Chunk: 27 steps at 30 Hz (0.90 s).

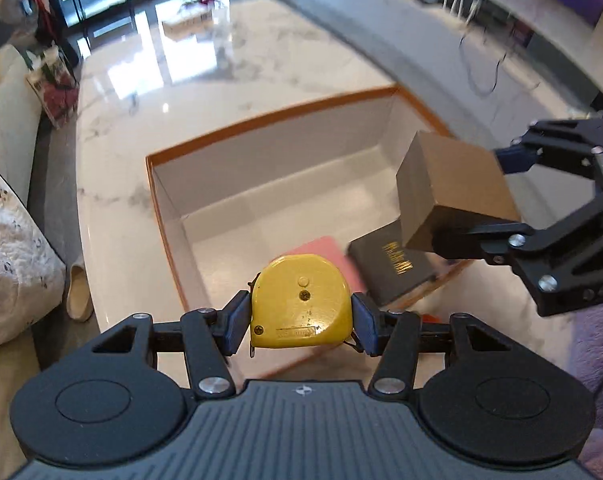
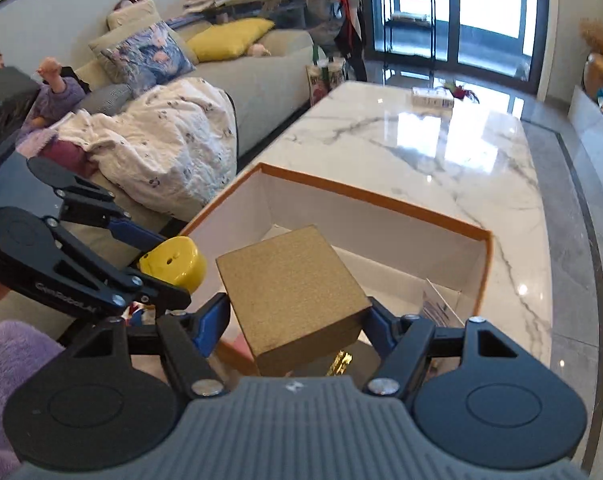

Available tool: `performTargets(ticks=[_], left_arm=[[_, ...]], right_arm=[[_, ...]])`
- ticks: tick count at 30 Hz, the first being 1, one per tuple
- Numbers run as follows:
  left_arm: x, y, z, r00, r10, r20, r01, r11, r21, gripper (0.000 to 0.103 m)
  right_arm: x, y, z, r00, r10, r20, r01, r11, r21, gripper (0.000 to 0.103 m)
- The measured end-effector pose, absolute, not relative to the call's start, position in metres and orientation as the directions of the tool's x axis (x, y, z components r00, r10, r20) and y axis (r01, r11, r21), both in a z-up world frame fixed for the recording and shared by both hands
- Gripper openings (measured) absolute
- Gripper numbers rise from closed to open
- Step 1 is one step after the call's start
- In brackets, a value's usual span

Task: Organize objects
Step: 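Lower the tape measure into the orange box and open the left gripper while the right carries the cube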

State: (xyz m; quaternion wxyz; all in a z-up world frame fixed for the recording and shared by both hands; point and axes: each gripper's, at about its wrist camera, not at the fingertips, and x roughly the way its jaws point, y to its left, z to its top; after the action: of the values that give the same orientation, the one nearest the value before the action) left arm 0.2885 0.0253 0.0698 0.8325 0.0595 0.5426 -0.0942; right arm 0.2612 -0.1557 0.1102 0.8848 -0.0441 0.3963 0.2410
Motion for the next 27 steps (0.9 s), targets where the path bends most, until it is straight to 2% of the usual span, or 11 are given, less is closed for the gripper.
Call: performTargets(ticks=[3,10,15,19,27], left_arm=[[0.301,0.031,0.053,0.288,-0.091,-0.953,0.261,0.965,-0.013,0.063],[0.335,0.03,0.007,0.104,0.007,-0.995,0.256,0.966,0.034,0.062],[0.342,0.019,-0.007,0.085,0.062,-0.994,0.243,0.967,0.081,0.062],[0.335,0.008,-0.016,0.081,0.137,-0.987,0.292,0.944,0.155,0.062],[0.329,0.011,-0.019,0.059,0.125,-0.99,0.293,0.946,0.136,0.062]], right_arm=[[0.282,-0.15,0.098,0.536,0.407,-0.74,-0.464,0.874,0.144,0.072],[0.321,-0.146,0.071,0.493,0.398,-0.773,-0.449,0.878,0.166,0.072],[0.336,-0.143,0.056,0.47,0.399,-0.788,-0.453,0.875,0.172,0.072],[0.345,-0.142,0.049,0.455,0.401,-0.795,-0.458,0.871,0.177,0.072],[0.35,-0.139,0.046,0.445,0.395,-0.804,-0.458,0.872,0.174,0.072]])
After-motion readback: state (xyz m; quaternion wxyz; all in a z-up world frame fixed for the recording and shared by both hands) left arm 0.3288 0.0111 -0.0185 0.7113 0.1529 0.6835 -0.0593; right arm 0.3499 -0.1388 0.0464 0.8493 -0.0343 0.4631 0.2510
